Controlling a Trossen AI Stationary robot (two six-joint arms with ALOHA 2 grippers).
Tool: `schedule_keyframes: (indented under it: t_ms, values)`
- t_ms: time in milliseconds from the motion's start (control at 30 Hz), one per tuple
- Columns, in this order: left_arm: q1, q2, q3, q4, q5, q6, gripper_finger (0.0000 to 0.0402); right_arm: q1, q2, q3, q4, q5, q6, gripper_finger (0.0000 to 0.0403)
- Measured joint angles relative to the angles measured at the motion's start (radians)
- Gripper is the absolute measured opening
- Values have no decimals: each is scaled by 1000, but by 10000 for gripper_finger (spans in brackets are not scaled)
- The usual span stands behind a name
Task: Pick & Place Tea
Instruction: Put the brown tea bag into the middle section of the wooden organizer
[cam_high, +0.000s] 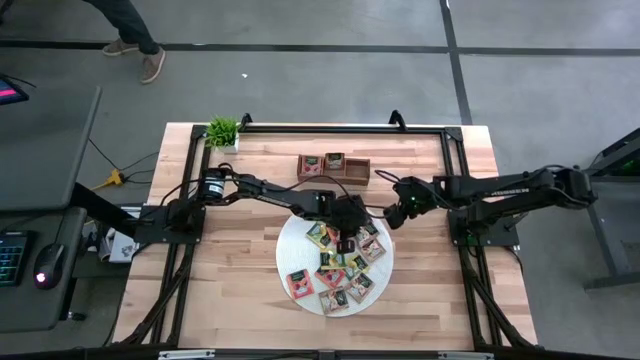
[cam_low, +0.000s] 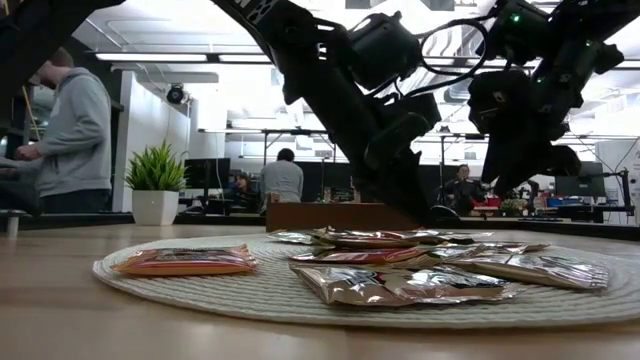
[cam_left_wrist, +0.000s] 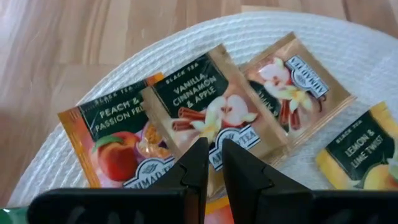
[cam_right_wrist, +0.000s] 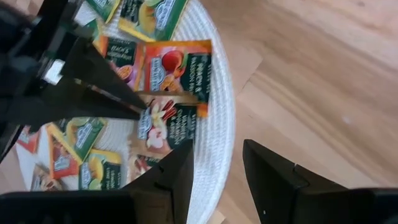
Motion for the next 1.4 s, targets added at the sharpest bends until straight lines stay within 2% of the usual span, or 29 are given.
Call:
schedule_keyframes:
  t_ms: [333,567,900,1167,1400]
  values:
    - [0,2,0,-30,-56,4,44,88,0,0,3,64,94,135]
    - [2,45,5,-6,0,0,44,110,26,2,15,80,122,135]
    - [0,47,3,-15,-36,1,44,120,179,2,120,-5,152,135]
    - [0,48,2,-18,-38,8,44,149,289,2,188,-23,153,135]
    - [0,48,1,-25,-36,27,44,153,364,2,321,-70,153,135]
